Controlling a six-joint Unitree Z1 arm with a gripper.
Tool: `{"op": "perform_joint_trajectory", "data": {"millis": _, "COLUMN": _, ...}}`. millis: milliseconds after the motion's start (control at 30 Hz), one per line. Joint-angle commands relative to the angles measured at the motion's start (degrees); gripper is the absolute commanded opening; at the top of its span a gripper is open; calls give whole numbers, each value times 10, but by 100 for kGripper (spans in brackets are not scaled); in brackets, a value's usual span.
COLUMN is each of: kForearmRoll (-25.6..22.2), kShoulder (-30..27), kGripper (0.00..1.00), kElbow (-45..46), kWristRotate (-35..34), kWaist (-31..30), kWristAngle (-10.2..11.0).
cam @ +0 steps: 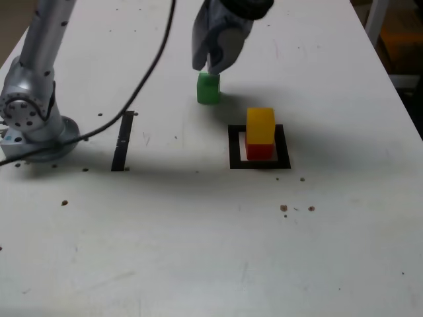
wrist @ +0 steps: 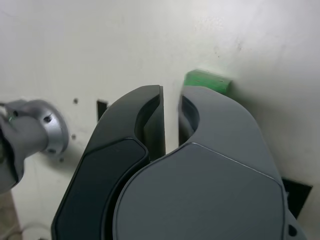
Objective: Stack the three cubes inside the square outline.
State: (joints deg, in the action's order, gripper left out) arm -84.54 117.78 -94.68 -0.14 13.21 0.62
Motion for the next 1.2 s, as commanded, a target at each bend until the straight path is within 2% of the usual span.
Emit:
{"op": "perform_joint_trajectory", "data": {"millis": 0, "kForearmRoll": -15, "kShoulder": -36, "kGripper": 61, "kElbow": 15, "kWristRotate": -1, "kWaist": -5, "kWristAngle": -17}}
{"op": "perform_joint_trajectory", "data": {"millis": 67, "kForearmRoll": -27, "kShoulder": -49, "kGripper": 81, "kElbow": 25, "kWristRotate": -2, "kWaist": -10, "kWristAngle": -22}}
{"op": "perform_joint_trajectory", "data": {"millis": 133, "kForearmRoll": -27, "kShoulder": -61, "kGripper": 98, "kElbow": 39, "kWristRotate": -3, "kWaist": -19, "kWristAngle": -17}}
{"op": "perform_joint_trajectory", "data": {"millis": 167, "kForearmRoll": -21, "kShoulder": -67, "kGripper": 99, "kElbow": 49, "kWristRotate": -3, "kWaist": -23, "kWristAngle": -12}}
{"op": "perform_joint_trajectory", "data": {"millis": 300, "kForearmRoll": 22, "kShoulder": -93, "kGripper": 100, "kElbow": 97, "kWristRotate": -2, "kWaist": -41, "kWristAngle": 6}}
{"op": "perform_joint_trajectory", "data": {"millis": 367, "kForearmRoll": 52, "kShoulder": -111, "kGripper": 100, "kElbow": 130, "kWristRotate": 3, "kWaist": -45, "kWristAngle": 7}}
{"op": "perform_joint_trajectory", "data": {"millis": 533, "kForearmRoll": 148, "kShoulder": -154, "kGripper": 100, "kElbow": 208, "kWristRotate": 41, "kWaist": -22, "kWristAngle": -15}}
{"op": "perform_joint_trajectory", "data": {"millis": 633, "kForearmRoll": 187, "kShoulder": -166, "kGripper": 100, "kElbow": 235, "kWristRotate": 74, "kWaist": -2, "kWristAngle": -25}}
{"op": "perform_joint_trajectory", "data": {"millis": 800, "kForearmRoll": 195, "kShoulder": -156, "kGripper": 100, "kElbow": 233, "kWristRotate": 129, "kWaist": 30, "kWristAngle": -37}}
{"op": "perform_joint_trajectory", "data": {"millis": 967, "kForearmRoll": 201, "kShoulder": -144, "kGripper": 100, "kElbow": 227, "kWristRotate": 152, "kWaist": 50, "kWristAngle": -48}}
{"op": "perform_joint_trajectory", "data": {"millis": 1167, "kForearmRoll": 221, "kShoulder": -95, "kGripper": 99, "kElbow": 213, "kWristRotate": 170, "kWaist": 52, "kWristAngle": -62}}
